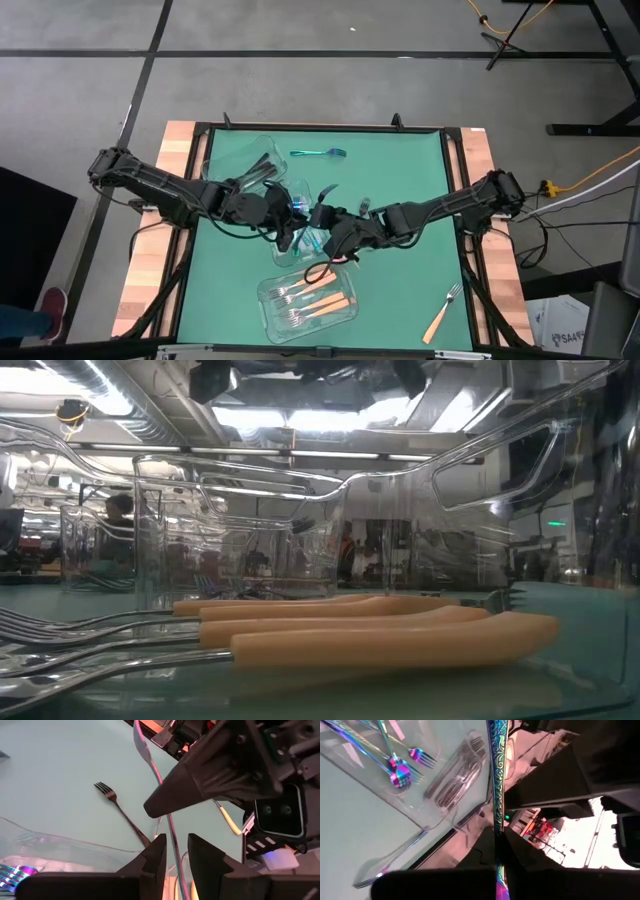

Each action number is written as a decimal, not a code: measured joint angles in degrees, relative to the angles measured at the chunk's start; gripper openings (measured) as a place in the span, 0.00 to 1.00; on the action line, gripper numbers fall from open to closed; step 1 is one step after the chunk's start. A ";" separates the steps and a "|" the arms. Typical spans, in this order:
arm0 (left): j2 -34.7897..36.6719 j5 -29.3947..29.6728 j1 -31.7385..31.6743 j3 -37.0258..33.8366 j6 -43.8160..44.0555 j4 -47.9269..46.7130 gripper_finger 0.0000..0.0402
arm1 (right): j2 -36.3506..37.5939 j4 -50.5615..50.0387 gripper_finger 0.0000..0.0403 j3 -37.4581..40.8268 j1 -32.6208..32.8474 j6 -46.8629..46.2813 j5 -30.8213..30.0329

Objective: Sort silverware by color (type)
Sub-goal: Put the blue fork into the center transparent bin

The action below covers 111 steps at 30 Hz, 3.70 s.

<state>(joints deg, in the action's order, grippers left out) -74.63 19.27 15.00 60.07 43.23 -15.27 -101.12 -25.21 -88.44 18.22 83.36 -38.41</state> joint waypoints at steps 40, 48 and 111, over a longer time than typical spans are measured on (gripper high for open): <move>-2.16 -1.45 0.46 -0.02 0.17 -1.63 0.18 | 0.00 1.94 0.00 0.00 -0.71 7.06 2.01; -4.20 -0.75 0.46 -0.02 0.16 -1.38 0.18 | 0.02 1.66 0.00 0.00 -0.68 6.88 1.93; -4.17 2.60 -1.48 0.00 24.29 -10.16 0.00 | 5.51 -33.60 0.23 -0.02 -0.63 -44.62 1.56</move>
<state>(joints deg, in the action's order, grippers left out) -78.81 21.87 13.52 60.07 67.51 -25.43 -95.61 -58.81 -88.47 17.58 38.75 -36.85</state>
